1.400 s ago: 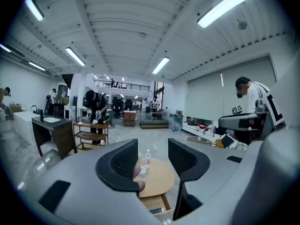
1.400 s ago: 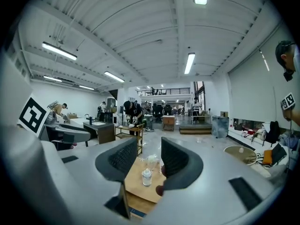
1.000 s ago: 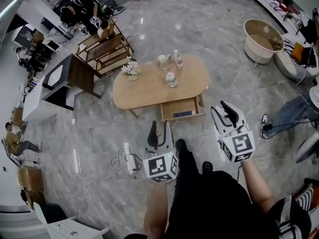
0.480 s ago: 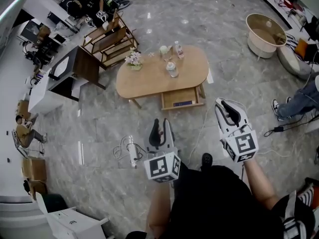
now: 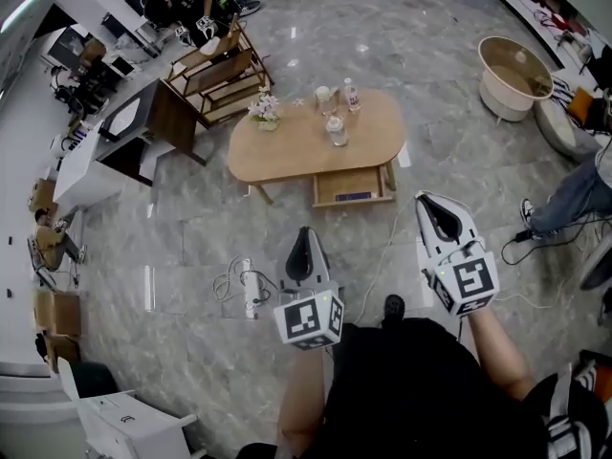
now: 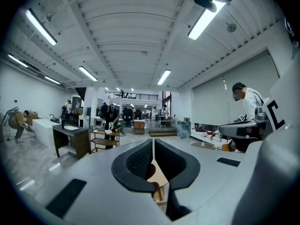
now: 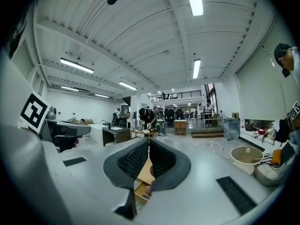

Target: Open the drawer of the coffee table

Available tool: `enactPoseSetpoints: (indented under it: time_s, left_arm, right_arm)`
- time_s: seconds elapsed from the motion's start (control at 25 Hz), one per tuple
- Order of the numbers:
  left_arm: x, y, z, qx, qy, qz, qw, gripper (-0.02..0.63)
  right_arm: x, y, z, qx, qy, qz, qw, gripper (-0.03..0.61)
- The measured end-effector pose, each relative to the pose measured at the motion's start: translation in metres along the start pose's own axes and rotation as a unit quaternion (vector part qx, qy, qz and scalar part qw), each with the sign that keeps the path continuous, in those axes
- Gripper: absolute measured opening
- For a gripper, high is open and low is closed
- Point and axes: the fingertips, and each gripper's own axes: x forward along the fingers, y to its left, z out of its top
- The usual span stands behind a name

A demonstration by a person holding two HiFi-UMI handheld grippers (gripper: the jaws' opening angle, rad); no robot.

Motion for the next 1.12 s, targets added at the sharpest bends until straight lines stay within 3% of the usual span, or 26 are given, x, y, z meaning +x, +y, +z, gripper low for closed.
enactPoseSetpoints:
  time_s: [0.56, 1.12]
  left_arm:
    - [-0.019, 0.023, 0.003, 0.002, -0.015, 0.008, 0.9999, 0.012]
    - [-0.026, 0.040, -0.006, -0.008, -0.002, 0.012, 0.9999, 0.012]
  right_arm:
    - [-0.012, 0.016, 0.006, -0.001, -0.006, 0.013, 1.000, 0.012]
    - [-0.016, 0.021, 0.006, -0.004, -0.004, 0.005, 1.000, 0.012]
